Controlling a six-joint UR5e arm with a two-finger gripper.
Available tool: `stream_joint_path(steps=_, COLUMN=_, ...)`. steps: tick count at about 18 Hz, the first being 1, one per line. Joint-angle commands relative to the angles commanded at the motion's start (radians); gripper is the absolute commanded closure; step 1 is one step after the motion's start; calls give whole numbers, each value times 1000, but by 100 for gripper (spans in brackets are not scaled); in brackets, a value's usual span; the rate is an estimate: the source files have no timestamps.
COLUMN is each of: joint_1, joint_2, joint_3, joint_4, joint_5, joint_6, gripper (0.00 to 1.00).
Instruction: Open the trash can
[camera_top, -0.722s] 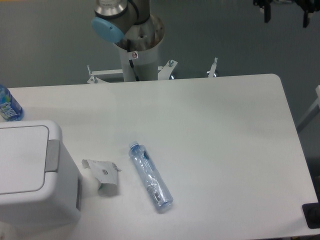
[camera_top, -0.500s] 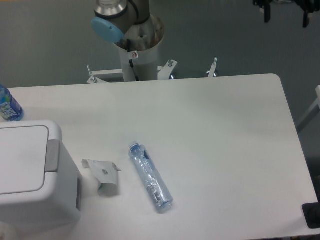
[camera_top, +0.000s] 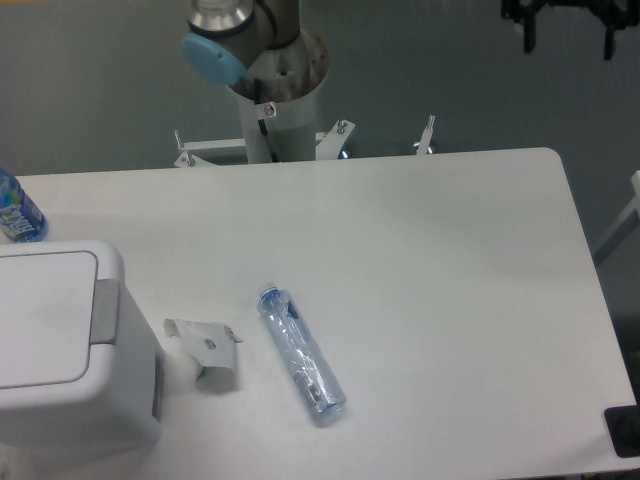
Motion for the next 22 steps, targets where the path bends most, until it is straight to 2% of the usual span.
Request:
stream_joint_path(steps=3, joint_1=-68, joint_2=-23, joint_3=-2, joint_4=60, joint_5=-1, joint_6=-275, gripper=0)
stream_joint_path(steps=5, joint_1=-138, joint_2=-44, joint_3=-2, joint_4=95, joint_5=3, joint_6=-402, gripper=0)
stream_joint_path(steps=11, joint_1=-302, joint_2=-83, joint_3=-3, joint_4=105, joint_5=0, joint_6=-720, gripper=0)
stream_joint_path(steps=14, joint_1=-356, joint_2=-109, joint_3=9, joint_4=131, joint_5=-3, joint_6=-844, gripper=0)
stream_joint_path(steps=18, joint_1=-424, joint_2=-135, joint_3=9, joint_4=213, joint_5=-5, joint_6=-1025, gripper=0)
stream_joint_path(steps=22, joint_1=-519, joint_2=-186, joint_3=11, joint_4=292, joint_5=-6, joint_6=-1134, gripper=0)
